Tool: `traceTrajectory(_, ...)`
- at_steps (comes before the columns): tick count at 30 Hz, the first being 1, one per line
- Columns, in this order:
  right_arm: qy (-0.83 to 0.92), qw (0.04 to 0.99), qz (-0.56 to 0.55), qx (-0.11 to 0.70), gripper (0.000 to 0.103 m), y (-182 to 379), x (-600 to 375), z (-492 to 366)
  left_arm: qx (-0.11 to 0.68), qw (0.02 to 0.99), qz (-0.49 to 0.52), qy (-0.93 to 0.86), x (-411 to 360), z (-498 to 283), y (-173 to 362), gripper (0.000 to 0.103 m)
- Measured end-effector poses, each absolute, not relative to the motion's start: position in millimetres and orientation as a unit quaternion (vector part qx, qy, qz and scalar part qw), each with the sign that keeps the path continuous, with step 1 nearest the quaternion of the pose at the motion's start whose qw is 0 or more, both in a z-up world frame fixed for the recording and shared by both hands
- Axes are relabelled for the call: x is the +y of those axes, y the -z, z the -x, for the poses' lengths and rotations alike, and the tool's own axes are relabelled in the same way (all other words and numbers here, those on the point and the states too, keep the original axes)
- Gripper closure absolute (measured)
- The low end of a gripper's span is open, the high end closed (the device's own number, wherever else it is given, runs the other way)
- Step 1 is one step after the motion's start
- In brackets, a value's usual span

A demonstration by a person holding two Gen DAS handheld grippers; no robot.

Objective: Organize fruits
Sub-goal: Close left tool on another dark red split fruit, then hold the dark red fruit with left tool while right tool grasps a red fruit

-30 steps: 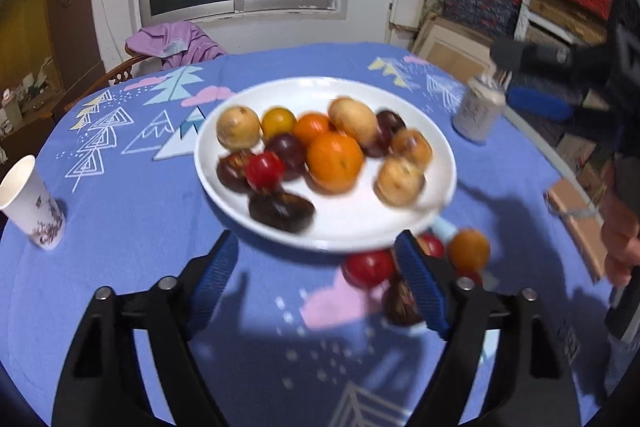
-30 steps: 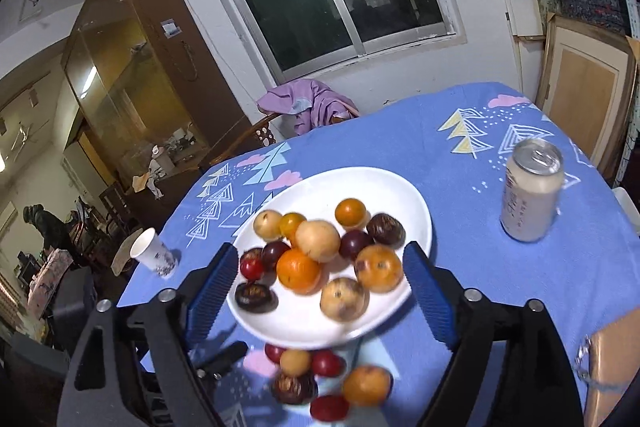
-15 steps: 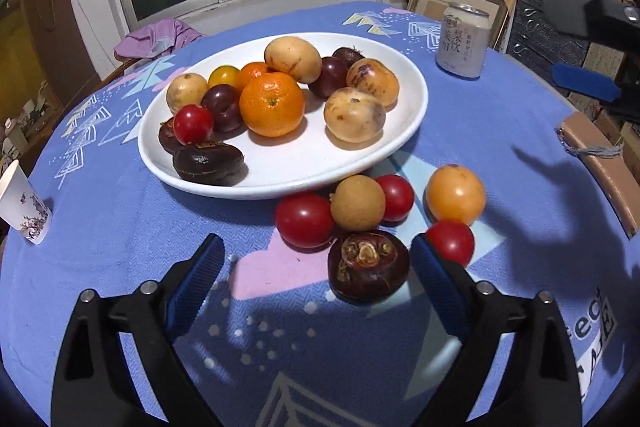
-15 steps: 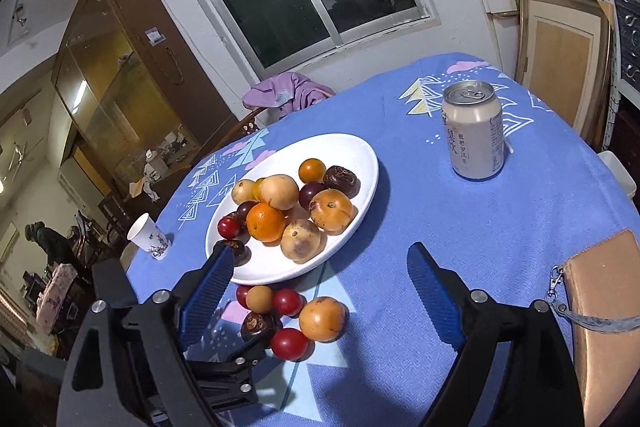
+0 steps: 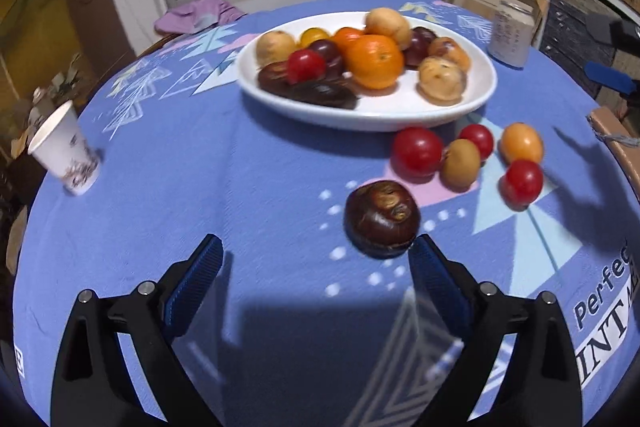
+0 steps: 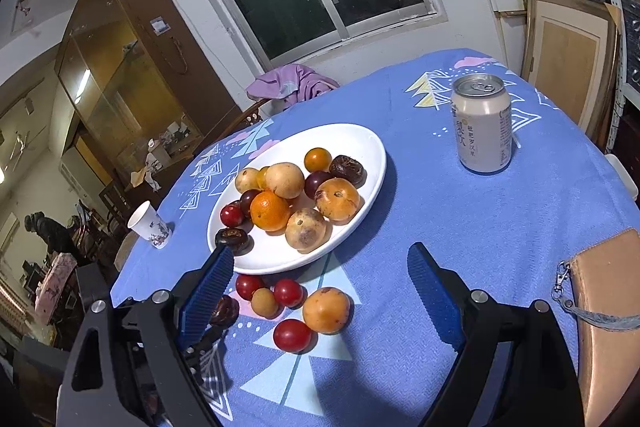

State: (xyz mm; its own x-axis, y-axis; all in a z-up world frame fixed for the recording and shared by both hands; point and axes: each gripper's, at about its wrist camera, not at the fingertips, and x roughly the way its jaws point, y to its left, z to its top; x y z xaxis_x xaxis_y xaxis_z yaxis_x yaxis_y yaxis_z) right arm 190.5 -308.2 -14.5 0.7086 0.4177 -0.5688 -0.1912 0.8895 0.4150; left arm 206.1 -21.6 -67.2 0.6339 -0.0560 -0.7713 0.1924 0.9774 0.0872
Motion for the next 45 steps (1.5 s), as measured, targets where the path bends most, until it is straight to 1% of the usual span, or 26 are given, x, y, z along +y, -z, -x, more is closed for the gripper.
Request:
traceTrajectory(4,-0.178,0.913,-0.136,0.342,0.013,16,-296,-185,0.401,0.91,-0.071,0.077,-21,-204,60,0.009)
traceTrajectory(9,-0.197,0.918,-0.088,0.333,0.014,16,-277,-173,0.406,0.905,-0.088,0.096,-33,-213,62,0.01)
traceTrajectory(10,-0.2,0.919,-0.078,0.332,0.014,17,-273,-171,0.406,0.904,-0.088,0.099,-34,-215,62,0.015)
traceTrajectory(11,-0.202,0.919,-0.07,0.332,0.014,17,-270,-169,0.408,0.903,-0.087,0.101,-35,-218,62,0.024)
traceTrajectory(13,-0.203,0.918,-0.064,0.334,0.013,19,-268,-168,0.42,0.897,-0.078,0.114,-35,-224,65,0.033)
traceTrajectory(14,-0.205,0.917,-0.064,0.336,0.013,20,-267,-168,0.425,0.894,-0.072,0.121,-35,-226,67,0.036)
traceTrajectory(17,-0.204,0.915,-0.062,0.344,0.013,22,-265,-170,0.426,0.892,-0.071,0.13,-38,-226,68,0.042)
traceTrajectory(18,-0.204,0.914,-0.061,0.347,0.013,23,-265,-171,0.428,0.891,-0.072,0.136,-40,-227,69,0.046)
traceTrajectory(19,-0.205,0.913,-0.06,0.348,0.013,24,-264,-170,0.431,0.888,-0.07,0.146,-42,-228,70,0.053)
traceTrajectory(21,-0.21,0.912,-0.052,0.348,0.014,24,-260,-168,0.43,0.887,-0.071,0.151,-42,-227,70,0.057)
traceTrajectory(22,-0.213,0.912,-0.048,0.348,0.014,25,-258,-167,0.429,0.886,-0.07,0.159,-43,-227,70,0.063)
traceTrajectory(24,-0.221,0.91,-0.035,0.349,0.016,26,-253,-163,0.428,0.886,-0.068,0.163,-43,-226,70,0.063)
traceTrajectory(26,-0.23,0.907,-0.017,0.353,0.023,29,-247,-159,0.428,0.886,-0.068,0.163,-41,-224,69,0.063)
traceTrajectory(28,-0.239,0.902,0.0,0.359,0.033,32,-240,-156,0.427,0.889,-0.075,0.15,-37,-222,69,0.063)
traceTrajectory(30,-0.244,0.899,0.017,0.364,0.038,36,-233,-153,0.426,0.891,-0.07,0.139,-31,-221,68,0.063)
traceTrajectory(39,-0.251,0.891,0.049,0.376,0.039,46,-219,-146,0.431,0.895,-0.044,0.105,-6,-228,68,0.063)
traceTrajectory(41,-0.252,0.887,0.06,0.382,0.043,51,-215,-147,0.431,0.895,-0.045,0.104,-5,-228,68,0.063)
traceTrajectory(43,-0.249,0.885,0.066,0.388,0.05,56,-211,-149,0.432,0.895,-0.047,0.101,-6,-228,69,0.063)
traceTrajectory(45,-0.242,0.887,0.067,0.387,0.05,58,-211,-151,0.433,0.895,-0.045,0.101,-6,-228,69,0.063)
